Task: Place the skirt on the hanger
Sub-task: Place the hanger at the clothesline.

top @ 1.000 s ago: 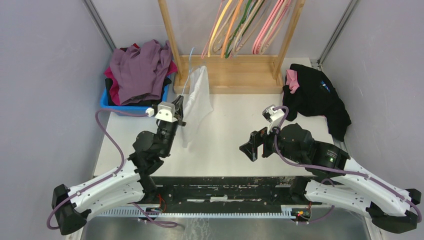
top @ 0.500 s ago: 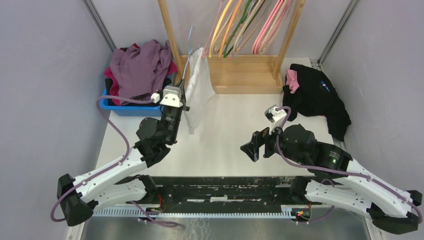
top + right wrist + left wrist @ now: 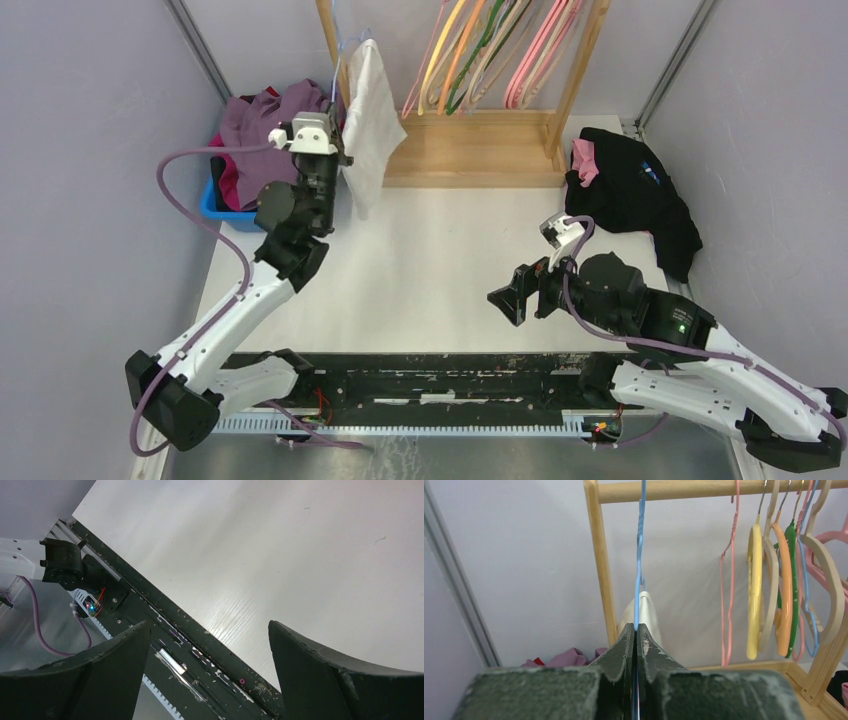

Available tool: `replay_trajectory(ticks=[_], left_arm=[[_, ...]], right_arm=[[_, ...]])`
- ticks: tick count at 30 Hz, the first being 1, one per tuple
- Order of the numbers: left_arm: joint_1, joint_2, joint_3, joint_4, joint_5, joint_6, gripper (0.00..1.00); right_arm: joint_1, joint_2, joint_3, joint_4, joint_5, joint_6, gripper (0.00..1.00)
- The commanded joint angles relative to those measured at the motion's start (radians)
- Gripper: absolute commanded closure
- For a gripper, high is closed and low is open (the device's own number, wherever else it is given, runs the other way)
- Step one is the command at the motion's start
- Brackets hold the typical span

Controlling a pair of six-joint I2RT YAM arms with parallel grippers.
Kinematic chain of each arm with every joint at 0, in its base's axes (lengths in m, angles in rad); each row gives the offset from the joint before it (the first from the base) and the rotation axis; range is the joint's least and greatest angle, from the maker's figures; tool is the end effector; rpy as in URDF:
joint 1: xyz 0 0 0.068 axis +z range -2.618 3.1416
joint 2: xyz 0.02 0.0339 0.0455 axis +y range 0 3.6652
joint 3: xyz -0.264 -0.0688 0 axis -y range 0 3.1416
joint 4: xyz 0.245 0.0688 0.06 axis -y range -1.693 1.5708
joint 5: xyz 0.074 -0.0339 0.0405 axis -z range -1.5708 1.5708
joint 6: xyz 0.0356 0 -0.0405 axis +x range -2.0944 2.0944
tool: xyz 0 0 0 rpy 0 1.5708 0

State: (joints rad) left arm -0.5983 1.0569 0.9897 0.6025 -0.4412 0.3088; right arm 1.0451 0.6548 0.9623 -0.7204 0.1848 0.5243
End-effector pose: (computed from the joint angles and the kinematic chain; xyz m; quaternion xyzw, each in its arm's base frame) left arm 0.1986 -0.1170 0.4410 0.0407 0.5174 -0.0151 0.8546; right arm 0.0688 0.1055 0.3619 -0.1658 0.8184 0.3303 0.4401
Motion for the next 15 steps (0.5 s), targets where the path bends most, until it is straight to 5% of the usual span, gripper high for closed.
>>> replay_trajectory(ticks=[1, 15], left_arm=[[0.045, 0.065, 0.115, 0.054, 0.134, -0.085, 0.96], [0.132, 0.301, 0.407, 0.066, 0.205, -0.152, 0.96]], right_arm=[[-0.004, 0.007, 0.018, 0.022, 0.013, -0.021, 0.07], [-0.004, 0.013, 0.017, 0.018, 0.011, -0.019, 0.08]])
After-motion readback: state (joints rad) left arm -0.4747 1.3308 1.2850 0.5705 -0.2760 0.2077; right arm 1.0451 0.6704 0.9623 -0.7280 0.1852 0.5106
